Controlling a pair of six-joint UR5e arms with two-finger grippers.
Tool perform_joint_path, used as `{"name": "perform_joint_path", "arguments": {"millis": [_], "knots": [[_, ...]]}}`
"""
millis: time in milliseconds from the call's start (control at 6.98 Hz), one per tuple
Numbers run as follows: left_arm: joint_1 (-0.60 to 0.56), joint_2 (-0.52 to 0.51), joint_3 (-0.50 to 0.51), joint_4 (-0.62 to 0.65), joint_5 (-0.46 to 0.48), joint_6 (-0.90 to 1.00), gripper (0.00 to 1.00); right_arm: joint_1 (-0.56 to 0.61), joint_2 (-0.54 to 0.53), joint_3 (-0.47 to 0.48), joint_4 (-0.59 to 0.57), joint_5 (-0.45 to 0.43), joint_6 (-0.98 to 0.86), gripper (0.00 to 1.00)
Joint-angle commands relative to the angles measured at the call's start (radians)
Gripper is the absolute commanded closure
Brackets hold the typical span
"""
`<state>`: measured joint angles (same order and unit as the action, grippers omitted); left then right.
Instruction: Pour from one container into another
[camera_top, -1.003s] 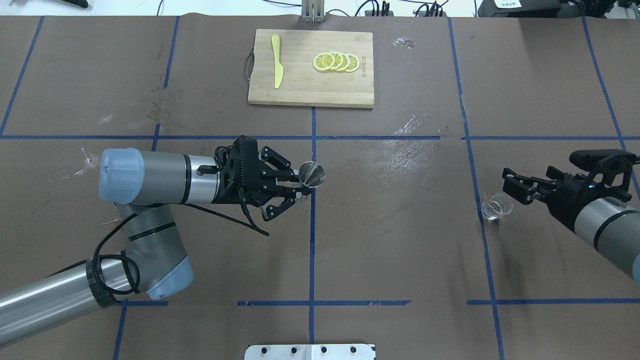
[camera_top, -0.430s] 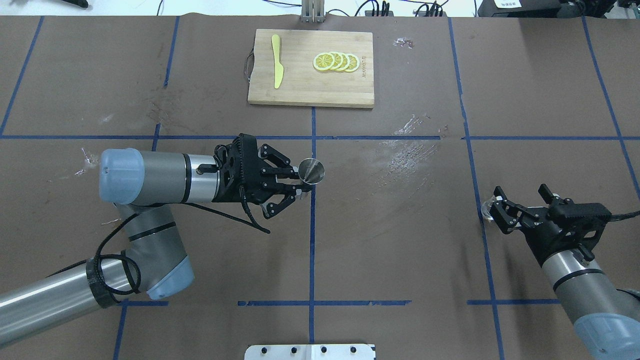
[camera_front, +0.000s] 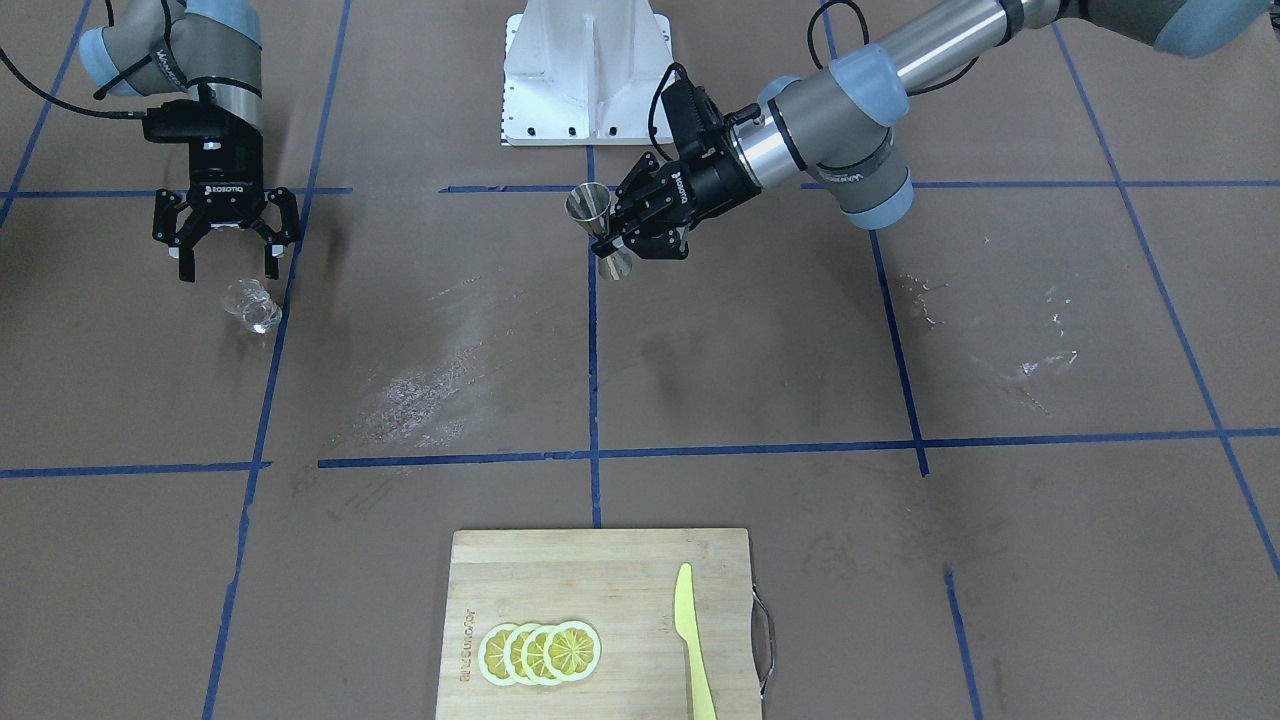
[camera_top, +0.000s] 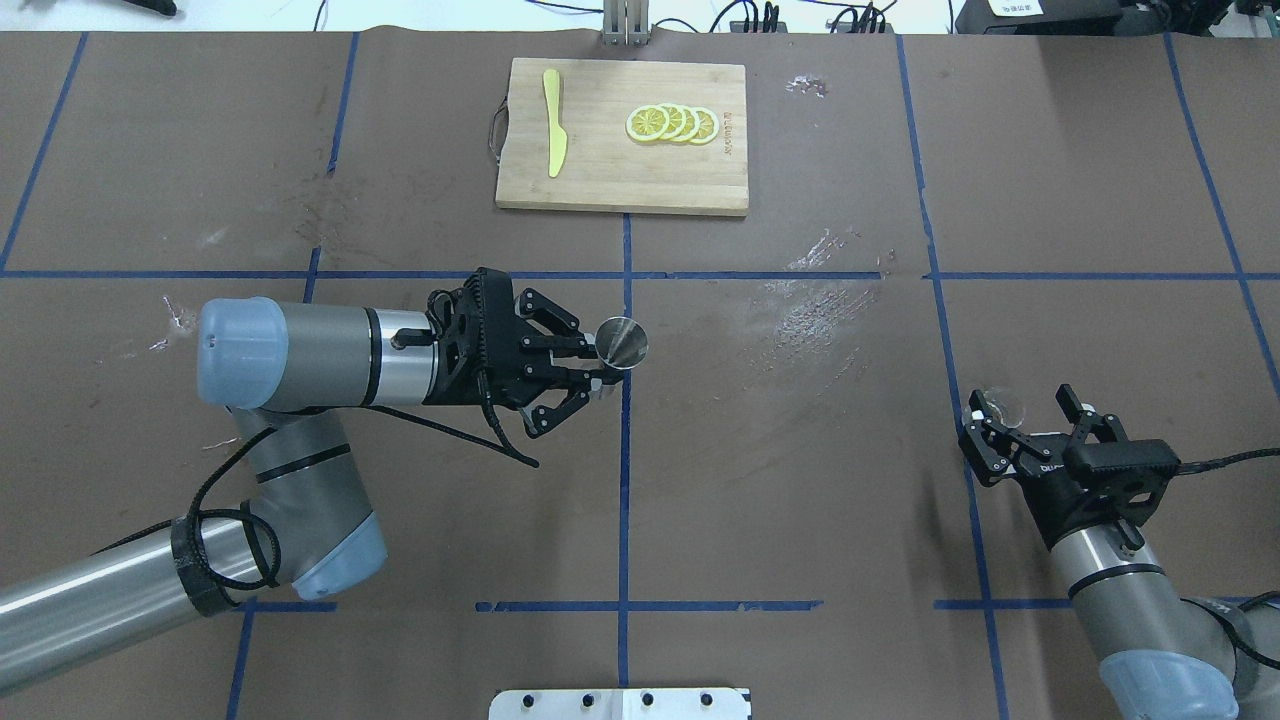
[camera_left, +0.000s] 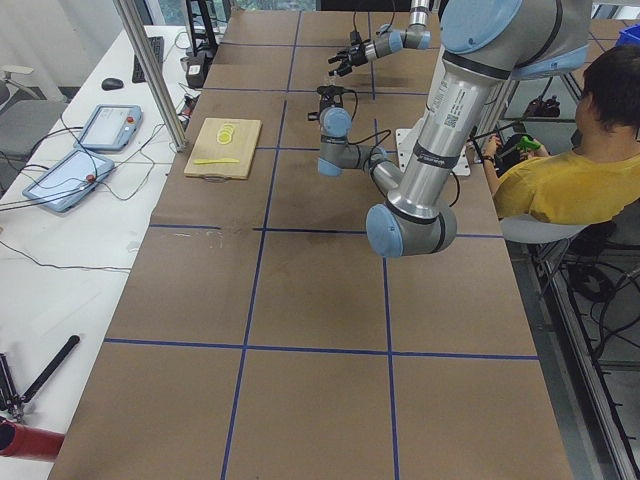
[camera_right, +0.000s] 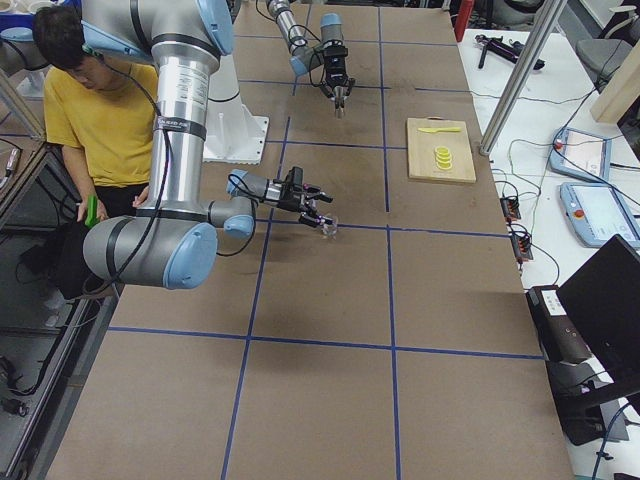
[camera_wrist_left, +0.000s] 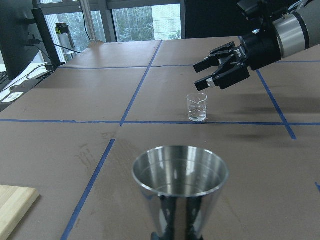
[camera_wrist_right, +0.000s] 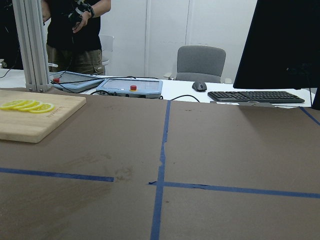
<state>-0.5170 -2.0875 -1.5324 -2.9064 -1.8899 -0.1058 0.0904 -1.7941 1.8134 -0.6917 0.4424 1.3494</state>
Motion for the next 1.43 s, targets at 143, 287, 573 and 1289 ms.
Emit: {"name": "perform_joint_path", "arguments": {"millis": [143,287,573,1289], "knots": [[0.000,0.003,0.000,-0.002,0.000,0.000,1.00,-0.024,0.012,-0.062,0.008,-0.036,0.036,0.00],[0.000,0.003,0.000,-0.004,0.000,0.000,1.00,-0.031,0.012,-0.072,0.008,-0.040,0.042,0.00],[0.000,0.004,0.000,-0.004,0.000,0.002,1.00,-0.032,0.083,-0.149,0.008,-0.054,0.046,0.00],[0.000,0.007,0.000,-0.007,-0.002,0.002,1.00,-0.031,0.096,-0.190,0.006,-0.060,0.045,0.25]]}}
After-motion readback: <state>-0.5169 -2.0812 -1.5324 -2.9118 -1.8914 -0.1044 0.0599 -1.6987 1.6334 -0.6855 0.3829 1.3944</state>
